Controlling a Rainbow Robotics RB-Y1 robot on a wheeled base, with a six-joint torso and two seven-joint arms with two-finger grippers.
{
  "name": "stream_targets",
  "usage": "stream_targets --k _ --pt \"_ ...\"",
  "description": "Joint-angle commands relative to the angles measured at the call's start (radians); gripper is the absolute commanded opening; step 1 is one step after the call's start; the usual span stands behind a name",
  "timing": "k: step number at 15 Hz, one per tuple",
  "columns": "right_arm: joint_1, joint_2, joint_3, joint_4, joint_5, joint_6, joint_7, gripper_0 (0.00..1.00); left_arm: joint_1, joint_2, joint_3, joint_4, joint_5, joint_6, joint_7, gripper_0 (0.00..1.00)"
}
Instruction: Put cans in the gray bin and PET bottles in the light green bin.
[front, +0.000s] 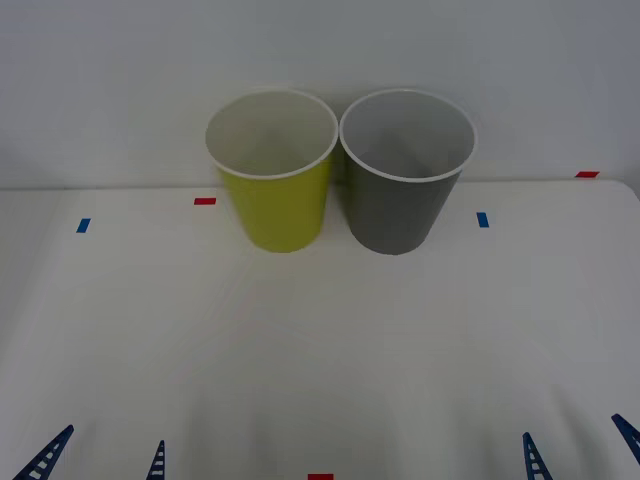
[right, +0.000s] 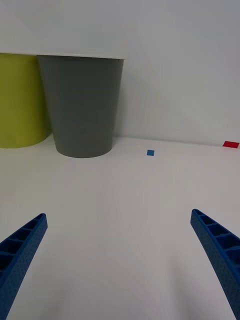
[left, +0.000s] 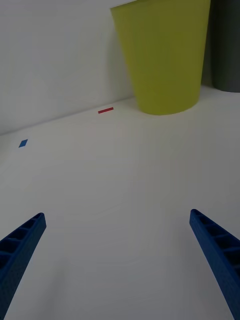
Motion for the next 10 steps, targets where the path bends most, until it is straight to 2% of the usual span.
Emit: stream_targets --k 1,10 --pt "0.000 0.000 0.000 0.000 0.000 0.000 0.000 1.00 0.000 0.000 0.000 0.000 0.000 0.000 0.000 1.00" --pt "0.000 0.000 0.000 0.000 0.000 0.000 0.000 1.00 0.000 0.000 0.000 0.000 0.000 0.000 0.000 1.00"
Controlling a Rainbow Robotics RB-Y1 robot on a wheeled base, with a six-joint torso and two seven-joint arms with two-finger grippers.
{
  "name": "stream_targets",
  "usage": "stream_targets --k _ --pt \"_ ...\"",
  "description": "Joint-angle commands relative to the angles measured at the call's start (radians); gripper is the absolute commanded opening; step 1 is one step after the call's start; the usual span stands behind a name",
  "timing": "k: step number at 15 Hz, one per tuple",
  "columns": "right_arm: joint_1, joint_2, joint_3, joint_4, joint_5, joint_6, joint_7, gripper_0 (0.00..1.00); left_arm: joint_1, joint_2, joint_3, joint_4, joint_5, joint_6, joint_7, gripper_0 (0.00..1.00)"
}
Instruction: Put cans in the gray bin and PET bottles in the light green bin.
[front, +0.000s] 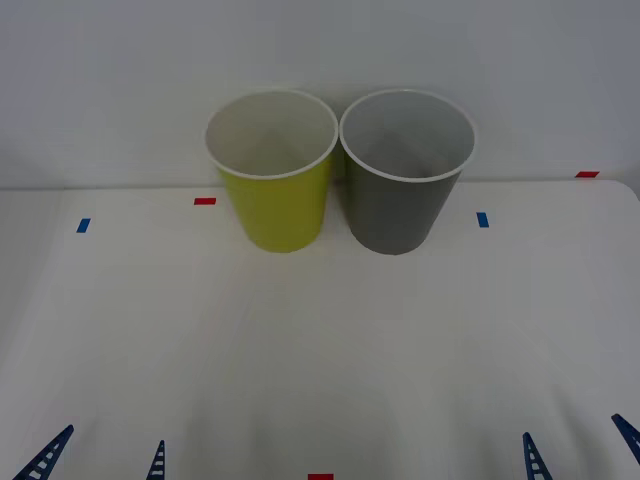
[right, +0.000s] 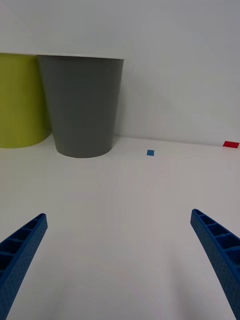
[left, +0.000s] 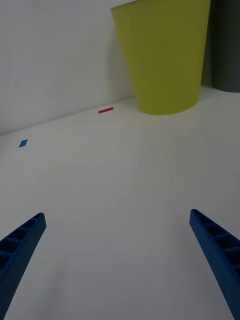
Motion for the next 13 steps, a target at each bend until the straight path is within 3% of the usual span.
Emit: stream_targets --k 1,13 --pt "0.000 0.000 0.000 0.000 0.000 0.000 0.000 1.00 0.000 0.000 0.000 0.000 0.000 0.000 0.000 1.00" --pt "0.000 0.000 0.000 0.000 0.000 0.000 0.000 1.00 0.000 0.000 0.000 0.000 0.000 0.000 0.000 1.00"
